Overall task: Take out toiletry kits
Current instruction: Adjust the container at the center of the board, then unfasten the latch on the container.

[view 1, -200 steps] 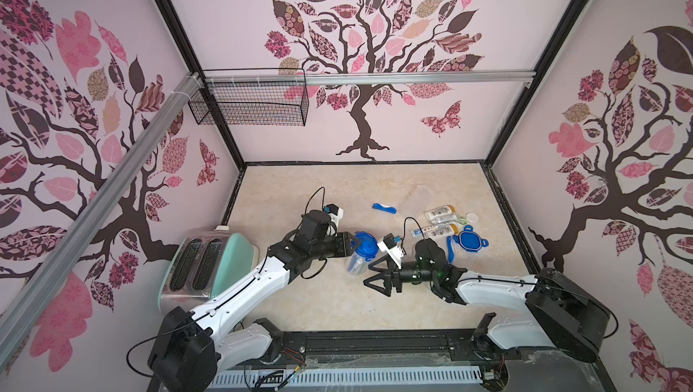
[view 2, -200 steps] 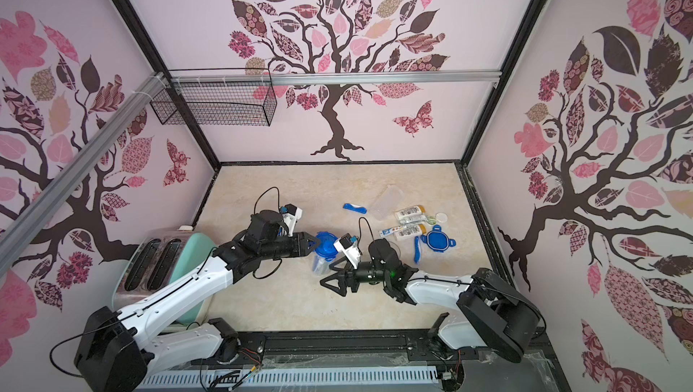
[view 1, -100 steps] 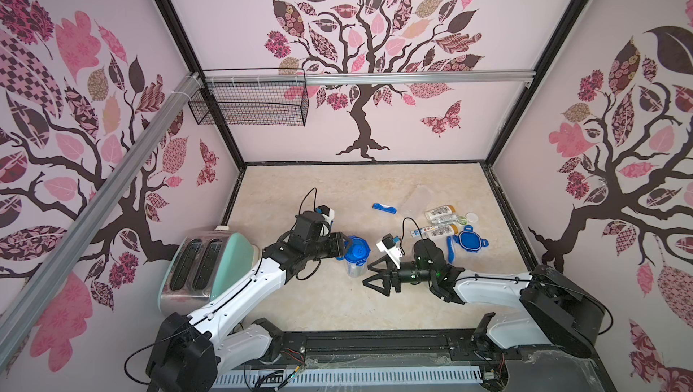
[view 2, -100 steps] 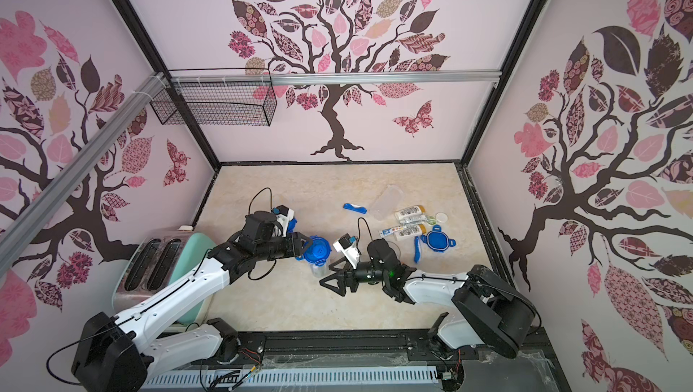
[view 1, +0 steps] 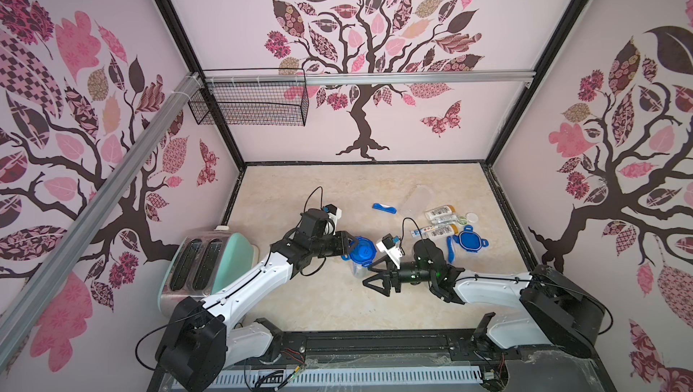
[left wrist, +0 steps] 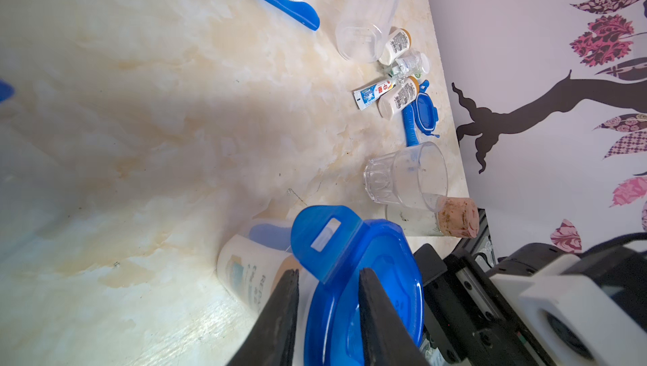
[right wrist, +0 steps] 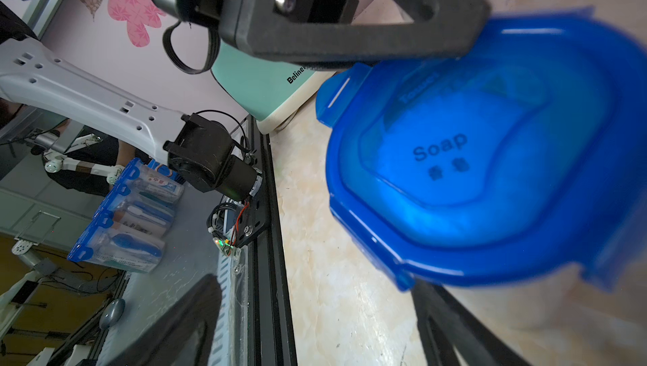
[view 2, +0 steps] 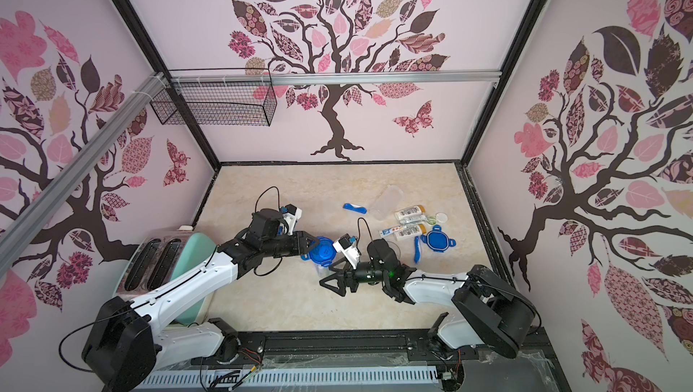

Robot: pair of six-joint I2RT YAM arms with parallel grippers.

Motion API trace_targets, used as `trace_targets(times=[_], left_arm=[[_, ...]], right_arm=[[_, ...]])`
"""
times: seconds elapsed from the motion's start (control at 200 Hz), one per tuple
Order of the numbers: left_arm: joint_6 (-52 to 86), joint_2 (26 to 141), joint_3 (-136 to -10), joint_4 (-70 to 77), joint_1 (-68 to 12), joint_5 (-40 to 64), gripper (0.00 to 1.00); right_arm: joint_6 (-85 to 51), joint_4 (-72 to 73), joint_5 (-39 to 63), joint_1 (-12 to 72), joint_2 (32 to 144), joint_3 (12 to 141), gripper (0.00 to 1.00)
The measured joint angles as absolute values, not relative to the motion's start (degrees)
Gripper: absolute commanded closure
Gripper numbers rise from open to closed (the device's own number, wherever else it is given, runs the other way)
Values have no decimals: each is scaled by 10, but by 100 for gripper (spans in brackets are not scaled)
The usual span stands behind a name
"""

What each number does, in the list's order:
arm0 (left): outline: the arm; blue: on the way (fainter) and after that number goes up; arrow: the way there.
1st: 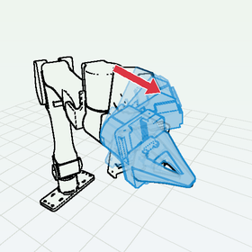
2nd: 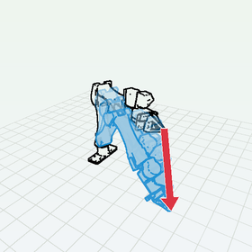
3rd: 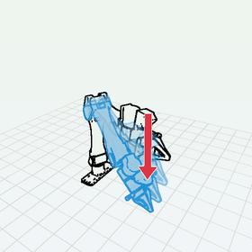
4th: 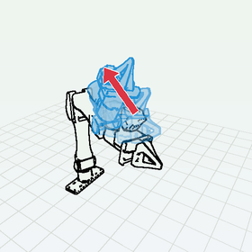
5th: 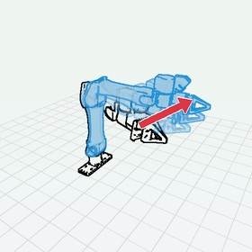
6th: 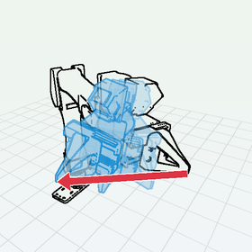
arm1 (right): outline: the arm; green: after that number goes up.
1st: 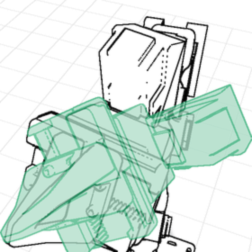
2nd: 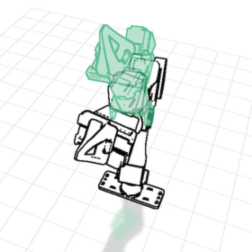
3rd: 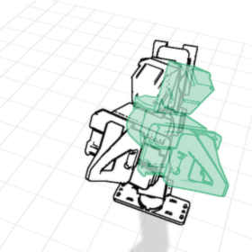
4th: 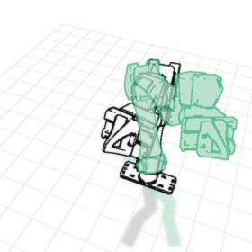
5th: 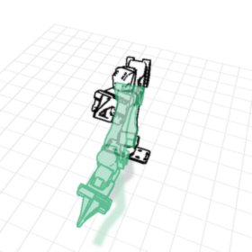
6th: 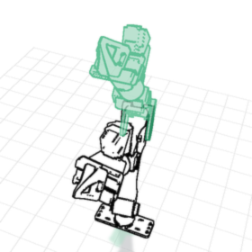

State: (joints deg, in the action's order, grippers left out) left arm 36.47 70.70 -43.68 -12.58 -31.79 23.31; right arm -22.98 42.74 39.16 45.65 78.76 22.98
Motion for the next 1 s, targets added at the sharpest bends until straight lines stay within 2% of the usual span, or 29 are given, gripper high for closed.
trace_targets(times=[0.185, 0.61, 0.825, 1.0], left_arm=[[366, 727, -437, -98, -317, 252, 67], [358, 743, -459, -129, -318, 234, 40], [353, 722, -465, -164, -318, 194, 35], [348, 688, -467, -188, -318, 167, 35]], right_arm=[[-232, 428, 392, 457, 788, 230, 12], [-256, 456, 393, 457, 805, 230, 13], [-264, 467, 395, 457, 810, 230, 13], [-275, 486, 402, 460, 815, 230, 12]])
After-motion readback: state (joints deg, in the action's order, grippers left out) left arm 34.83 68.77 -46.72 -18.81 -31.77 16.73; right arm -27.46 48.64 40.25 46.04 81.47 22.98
